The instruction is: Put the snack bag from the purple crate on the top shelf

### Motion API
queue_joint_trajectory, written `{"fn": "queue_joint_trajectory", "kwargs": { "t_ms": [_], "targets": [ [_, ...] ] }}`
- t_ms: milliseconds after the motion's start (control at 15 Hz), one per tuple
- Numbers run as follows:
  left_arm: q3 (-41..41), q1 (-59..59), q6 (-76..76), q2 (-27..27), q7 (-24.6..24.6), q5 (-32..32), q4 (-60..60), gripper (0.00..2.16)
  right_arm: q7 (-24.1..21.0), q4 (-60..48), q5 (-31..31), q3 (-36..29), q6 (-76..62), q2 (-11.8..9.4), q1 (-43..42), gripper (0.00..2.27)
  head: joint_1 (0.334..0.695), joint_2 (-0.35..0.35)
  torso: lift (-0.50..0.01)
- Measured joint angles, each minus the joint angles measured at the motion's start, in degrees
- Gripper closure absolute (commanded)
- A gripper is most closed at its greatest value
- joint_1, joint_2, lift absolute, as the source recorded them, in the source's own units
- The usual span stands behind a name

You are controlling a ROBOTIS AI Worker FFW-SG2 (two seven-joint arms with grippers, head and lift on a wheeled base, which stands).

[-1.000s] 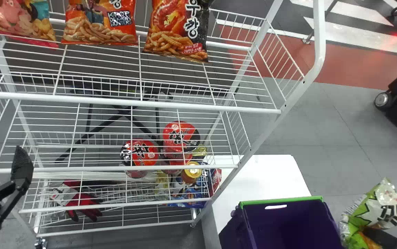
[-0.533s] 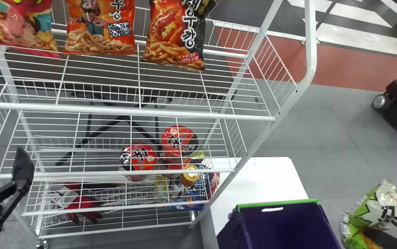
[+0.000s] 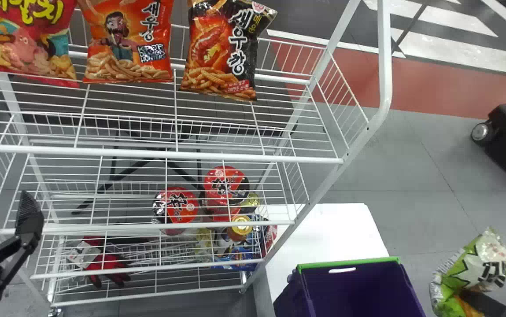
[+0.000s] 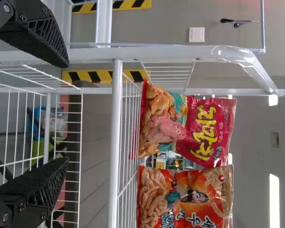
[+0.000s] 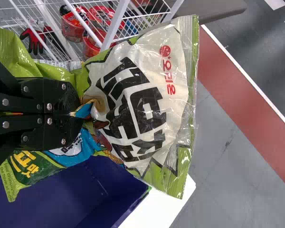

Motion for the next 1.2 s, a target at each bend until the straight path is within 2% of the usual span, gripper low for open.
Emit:
{"fn": "queue_joint_trajectory", "kwargs": {
  "t_ms": [1200],
  "targets": [
    [0.8, 2.5, -1.1, -0.2, 0.8, -0.8, -1.4, 0.12, -0.1, 1.2, 0.5, 2.3, -2.6, -0.2, 0.3, 2.25, 0.695, -0.350, -0.035]
  ]
}}
